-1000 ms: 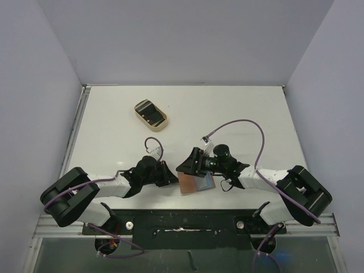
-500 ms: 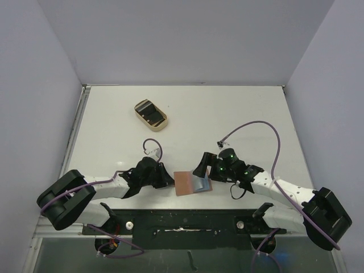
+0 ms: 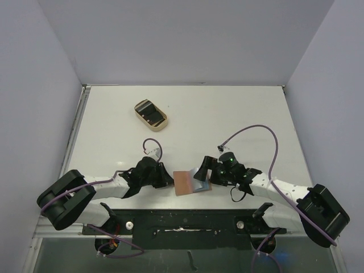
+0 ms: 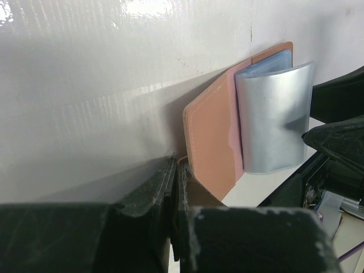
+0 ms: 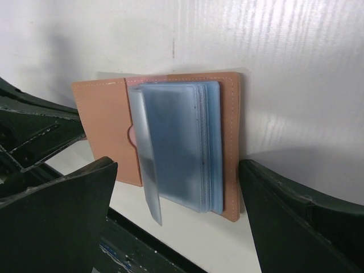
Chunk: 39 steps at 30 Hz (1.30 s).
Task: Put the credit cards into the card holder
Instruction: Close the card holder at the center of the board.
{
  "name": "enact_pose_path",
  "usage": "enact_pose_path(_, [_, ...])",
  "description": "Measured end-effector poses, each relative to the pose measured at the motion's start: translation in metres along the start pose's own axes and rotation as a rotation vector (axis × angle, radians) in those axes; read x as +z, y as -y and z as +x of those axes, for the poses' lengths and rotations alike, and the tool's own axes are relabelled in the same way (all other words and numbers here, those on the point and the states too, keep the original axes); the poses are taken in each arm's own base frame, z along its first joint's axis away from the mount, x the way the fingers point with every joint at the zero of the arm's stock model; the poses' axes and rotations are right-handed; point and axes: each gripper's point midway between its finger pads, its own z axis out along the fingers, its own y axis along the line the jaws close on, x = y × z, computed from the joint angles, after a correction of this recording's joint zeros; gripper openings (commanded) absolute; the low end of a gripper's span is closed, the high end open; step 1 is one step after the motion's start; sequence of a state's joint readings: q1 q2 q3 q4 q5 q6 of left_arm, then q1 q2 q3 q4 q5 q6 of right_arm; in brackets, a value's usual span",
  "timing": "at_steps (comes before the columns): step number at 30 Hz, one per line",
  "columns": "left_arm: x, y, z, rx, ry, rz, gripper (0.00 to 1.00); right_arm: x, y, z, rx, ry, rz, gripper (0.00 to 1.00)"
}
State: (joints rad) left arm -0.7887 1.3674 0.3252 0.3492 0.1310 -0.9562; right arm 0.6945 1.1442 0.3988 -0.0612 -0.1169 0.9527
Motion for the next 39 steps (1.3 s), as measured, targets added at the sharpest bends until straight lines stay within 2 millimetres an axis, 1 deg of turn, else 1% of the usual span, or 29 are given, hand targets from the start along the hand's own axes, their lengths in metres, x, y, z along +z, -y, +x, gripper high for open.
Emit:
enact_pose_path(5, [0.001, 0.000, 0.000, 0.002, 0.001, 0.002, 0.00, 0.002, -0.009, 0.002, -0.005, -0.006, -0.060, 0.91])
enact_pose_path(11, [0.001, 0.001, -0.001, 0.011, 0.001, 0.002, 0.00, -0.002, -0.017, 0.002, -0.017, -0.011, -0.101, 0.90])
enact_pose_path(17, [0.004, 0.002, -0.002, 0.020, -0.003, 0.003, 0.00, -0.009, -0.041, -0.004, -0.027, -0.001, -0.208, 0.90])
enact_pose_path(26, [0.005, 0.004, -0.002, 0.022, -0.007, 0.007, 0.00, -0.017, -0.067, -0.008, -0.033, -0.004, -0.304, 0.89])
enact_pose_path(32, [0.010, 0.010, -0.001, 0.028, -0.024, 0.013, 0.00, -0.020, -0.090, -0.012, -0.056, -0.007, -0.355, 0.86])
enact_pose_path(39, [0.009, 0.010, 0.000, 0.027, -0.028, 0.011, 0.01, -0.013, -0.095, -0.009, -0.071, -0.033, -0.343, 0.82])
